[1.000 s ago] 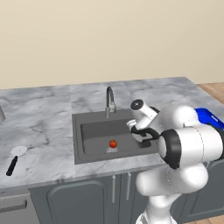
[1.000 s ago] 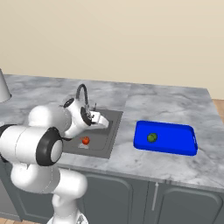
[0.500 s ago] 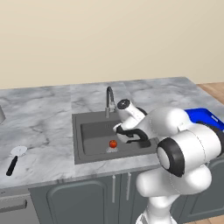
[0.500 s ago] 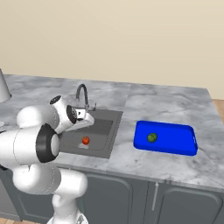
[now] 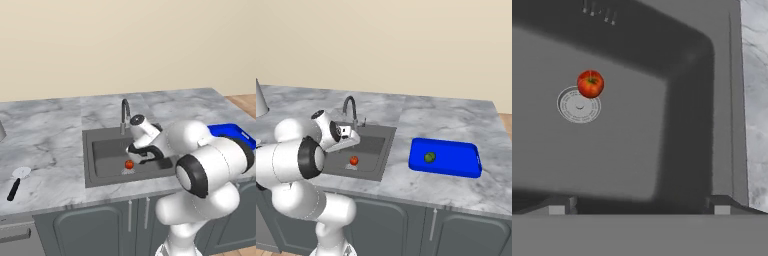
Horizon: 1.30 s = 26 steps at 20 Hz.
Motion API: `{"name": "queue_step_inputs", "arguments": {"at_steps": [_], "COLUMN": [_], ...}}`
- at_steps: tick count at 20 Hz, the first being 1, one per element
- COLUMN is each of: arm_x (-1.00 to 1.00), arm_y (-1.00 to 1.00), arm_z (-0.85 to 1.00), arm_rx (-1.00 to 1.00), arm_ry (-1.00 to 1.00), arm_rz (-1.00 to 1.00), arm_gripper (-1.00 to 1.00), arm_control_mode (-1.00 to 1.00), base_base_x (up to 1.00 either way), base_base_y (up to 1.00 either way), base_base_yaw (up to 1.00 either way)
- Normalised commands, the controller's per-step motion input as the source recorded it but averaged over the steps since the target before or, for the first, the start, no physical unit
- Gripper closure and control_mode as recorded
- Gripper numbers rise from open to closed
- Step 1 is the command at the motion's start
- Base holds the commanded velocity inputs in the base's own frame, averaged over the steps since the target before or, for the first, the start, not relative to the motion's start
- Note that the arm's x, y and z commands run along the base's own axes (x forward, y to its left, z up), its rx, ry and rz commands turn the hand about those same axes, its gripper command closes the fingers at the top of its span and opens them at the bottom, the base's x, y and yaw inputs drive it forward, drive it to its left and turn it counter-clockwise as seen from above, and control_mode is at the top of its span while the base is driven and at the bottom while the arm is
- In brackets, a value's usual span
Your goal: Pick up all produce items and place them in the sink. Turn on the sink faucet to wash them. Then turn the sink off and put them in the tray.
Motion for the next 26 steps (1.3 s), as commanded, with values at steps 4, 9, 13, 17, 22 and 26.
{"name": "queue_step_inputs", "arguments": {"at_steps": [4, 9, 13, 17, 22, 26], "arm_x": [0.24, 0.33, 0.28, 0.30, 0.30, 0.31], "arm_y": [0.11, 0.21, 0.22, 0.15, 0.02, 0.01], "arm_z": [-0.29, -0.28, -0.31, -0.37, -0.37, -0.29], "arm_rx": [0.03, 0.05, 0.02, 0.01, 0.02, 0.05], "arm_ry": [0.13, 0.12, 0.03, 0.00, 0.00, 0.00], "arm_rz": [0.00, 0.00, 0.00, 0.00, 0.00, 0.00], "arm_gripper": [-1.00, -1.00, -1.00, -1.00, -1.00, -1.00], "arm_control_mode": [-1.00, -1.00, -1.00, -1.00, -1.00, -1.00], "base_base_x": [0.00, 0.00, 0.00, 0.00, 0.00, 0.00], "base_base_y": [0.00, 0.00, 0.00, 0.00, 0.00, 0.00], "base_base_yaw": [0.00, 0.00, 0.00, 0.00, 0.00, 0.00]}}
